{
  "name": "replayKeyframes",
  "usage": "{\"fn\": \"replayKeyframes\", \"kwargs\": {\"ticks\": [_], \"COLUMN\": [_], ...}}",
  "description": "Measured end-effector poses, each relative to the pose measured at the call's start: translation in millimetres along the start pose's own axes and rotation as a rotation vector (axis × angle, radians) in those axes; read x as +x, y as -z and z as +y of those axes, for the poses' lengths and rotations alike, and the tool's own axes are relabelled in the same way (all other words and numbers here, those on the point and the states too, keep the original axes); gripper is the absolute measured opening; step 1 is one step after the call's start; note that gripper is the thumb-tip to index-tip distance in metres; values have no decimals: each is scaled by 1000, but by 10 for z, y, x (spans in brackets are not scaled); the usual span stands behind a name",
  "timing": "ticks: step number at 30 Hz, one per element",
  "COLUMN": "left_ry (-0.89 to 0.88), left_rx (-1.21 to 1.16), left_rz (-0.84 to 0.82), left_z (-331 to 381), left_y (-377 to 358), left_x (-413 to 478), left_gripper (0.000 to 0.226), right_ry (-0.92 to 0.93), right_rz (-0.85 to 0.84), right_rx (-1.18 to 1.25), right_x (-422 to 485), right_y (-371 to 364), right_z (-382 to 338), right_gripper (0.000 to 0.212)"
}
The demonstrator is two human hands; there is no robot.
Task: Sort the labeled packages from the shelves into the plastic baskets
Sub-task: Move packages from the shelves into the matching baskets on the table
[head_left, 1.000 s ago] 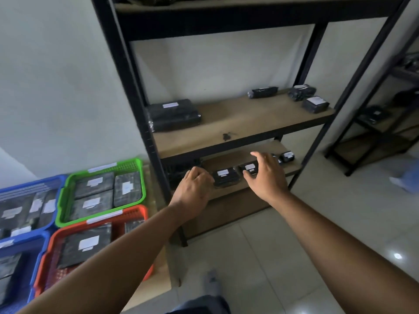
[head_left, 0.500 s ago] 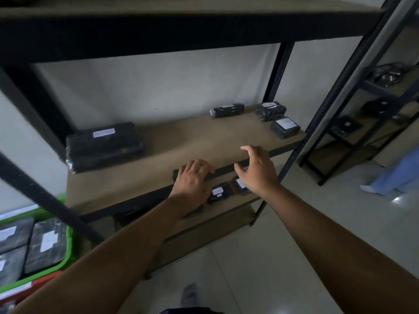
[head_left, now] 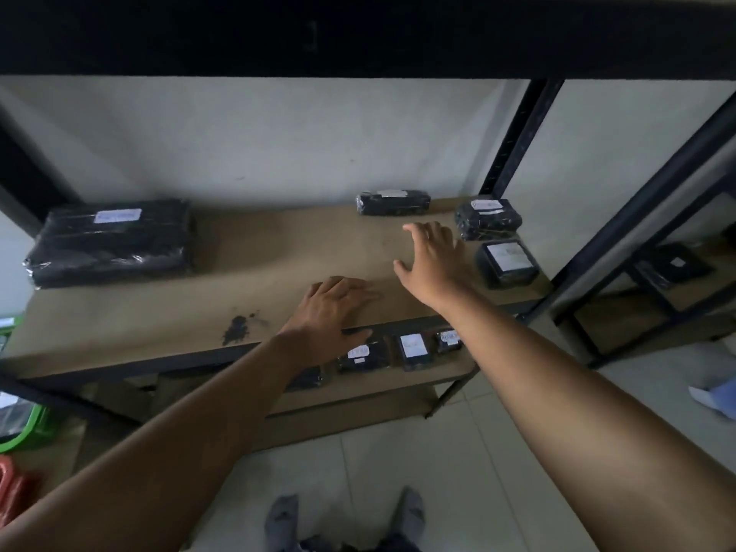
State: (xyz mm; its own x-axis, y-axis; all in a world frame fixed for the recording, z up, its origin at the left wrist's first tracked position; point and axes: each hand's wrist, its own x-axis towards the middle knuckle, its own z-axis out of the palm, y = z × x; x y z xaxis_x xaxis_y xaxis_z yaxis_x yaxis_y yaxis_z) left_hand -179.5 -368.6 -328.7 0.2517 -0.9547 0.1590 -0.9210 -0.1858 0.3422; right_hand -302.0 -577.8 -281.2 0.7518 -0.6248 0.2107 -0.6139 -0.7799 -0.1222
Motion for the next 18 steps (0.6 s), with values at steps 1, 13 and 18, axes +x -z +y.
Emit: {"fn": "replayKeyframes", "kwargs": {"ticks": [1, 13, 18], "left_ry": [33, 150, 152], "left_rx": [3, 78, 72], "left_rz": [-1, 17, 12], "left_z": [50, 261, 223], "left_y": [-2, -147, -165], "left_x": [54, 227, 245], "left_gripper": [71, 72, 72], "right_ry": [23, 201, 169], "right_rz": [-9, -162, -328], "right_rx": [11, 68, 28], "right_x": [108, 1479, 1699], "right_y": [-9, -66, -182], "right_z": [78, 648, 762], "right_gripper": [70, 92, 79]}}
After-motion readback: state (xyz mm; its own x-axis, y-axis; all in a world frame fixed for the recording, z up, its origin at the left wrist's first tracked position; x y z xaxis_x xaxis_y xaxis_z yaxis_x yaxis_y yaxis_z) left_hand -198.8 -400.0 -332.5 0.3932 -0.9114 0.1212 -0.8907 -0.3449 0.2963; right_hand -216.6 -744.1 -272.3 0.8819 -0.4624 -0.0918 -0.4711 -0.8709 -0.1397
